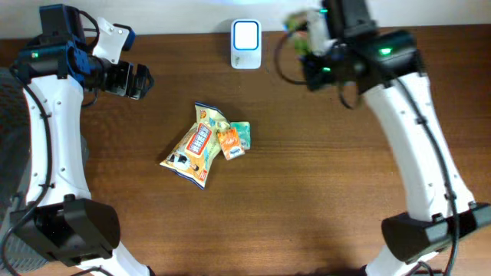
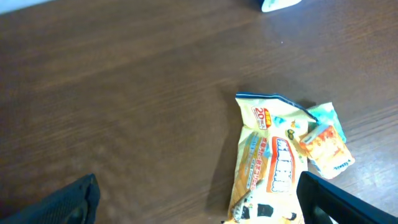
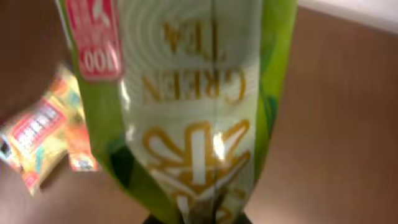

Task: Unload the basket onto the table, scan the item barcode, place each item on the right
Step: 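Move the right gripper right and drop the green pouch on the table, then grasp the orange package from the pile with the right gripper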

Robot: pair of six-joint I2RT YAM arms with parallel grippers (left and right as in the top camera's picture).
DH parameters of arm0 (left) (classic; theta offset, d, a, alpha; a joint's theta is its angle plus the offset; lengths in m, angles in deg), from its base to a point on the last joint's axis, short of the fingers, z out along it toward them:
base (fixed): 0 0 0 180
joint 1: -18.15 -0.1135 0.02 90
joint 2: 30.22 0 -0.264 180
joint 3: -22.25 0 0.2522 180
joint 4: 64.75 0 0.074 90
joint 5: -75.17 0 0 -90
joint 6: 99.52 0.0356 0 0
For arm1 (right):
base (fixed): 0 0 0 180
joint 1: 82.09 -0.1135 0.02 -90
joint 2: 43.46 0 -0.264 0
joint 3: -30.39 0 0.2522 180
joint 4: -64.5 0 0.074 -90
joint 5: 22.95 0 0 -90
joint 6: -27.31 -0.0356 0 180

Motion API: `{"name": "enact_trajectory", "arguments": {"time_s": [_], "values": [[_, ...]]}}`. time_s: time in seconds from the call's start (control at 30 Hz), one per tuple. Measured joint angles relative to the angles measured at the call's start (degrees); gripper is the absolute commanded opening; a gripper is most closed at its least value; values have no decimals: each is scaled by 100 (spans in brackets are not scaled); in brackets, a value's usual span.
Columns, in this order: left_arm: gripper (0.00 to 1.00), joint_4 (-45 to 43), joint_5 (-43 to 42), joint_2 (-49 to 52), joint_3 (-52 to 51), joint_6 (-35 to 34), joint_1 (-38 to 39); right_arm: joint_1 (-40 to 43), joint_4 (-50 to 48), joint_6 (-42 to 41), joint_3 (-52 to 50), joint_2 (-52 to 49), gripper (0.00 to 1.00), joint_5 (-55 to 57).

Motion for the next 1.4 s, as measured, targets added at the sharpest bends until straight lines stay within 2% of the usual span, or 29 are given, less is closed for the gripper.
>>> {"name": "enact_trajectory", "arguments": {"time_s": [0.03,0.1,0.2,0.27,0.37,0.4,0.47,0.53,0.6,0.67,0.7,0.73,0.8,0.9,1.0,1.17,1.3,1.4], "values": [[99,0,-2,0,0,0,-4,490,581,-133,-116,-52,4,-22],[99,0,-2,0,0,0,-15,1147,651,-199,-883,-94,4,-103],[99,-4,0,0,0,0,-15,2199,-87,-323,-2597,-238,4,-188],[99,-22,0,0,0,0,-15,2741,-1172,-339,-3698,-291,4,-308],[99,0,-2,0,0,0,-15,3182,-2251,-815,-4706,-286,5,-330],[99,-15,-2,0,0,0,-15,3335,-2568,-1196,-4940,-286,29,-181],[99,-4,0,0,0,0,-15,3534,-2938,-1552,-5132,-275,57,-35],[99,0,0,0,0,0,-15,3523,-2850,-1362,-5125,-267,61,-247],[99,2,-2,0,0,0,-15,3410,-2074,-1016,-4859,-273,62,-566],[99,-4,0,0,0,0,-15,3093,-942,-693,-3687,-267,62,-872],[99,-2,-2,0,0,0,-13,2881,-741,-584,-3224,-245,62,-1102],[99,2,0,0,0,0,-15,2485,-789,-468,-2780,-212,61,-1580],[99,-7,2,0,0,0,-15,1534,-1355,-448,-2728,-190,58,-2175],[99,-2,0,0,0,0,-15,-542,-2107,-863,-2726,-697,49,-2533],[99,0,0,0,0,0,-15,-1268,-2280,-1298,-2732,-1346,41,-2481],[99,0,0,0,0,0,-15,-1504,-2326,-1628,-2743,-1676,34,-2435],[99,0,-2,0,0,0,-15,-1775,-2651,-2555,-3104,-1821,23,-2041],[99,-2,0,0,0,0,-15,-1775,-3038,-2942,-3307,-1827,20,-2000]]}}
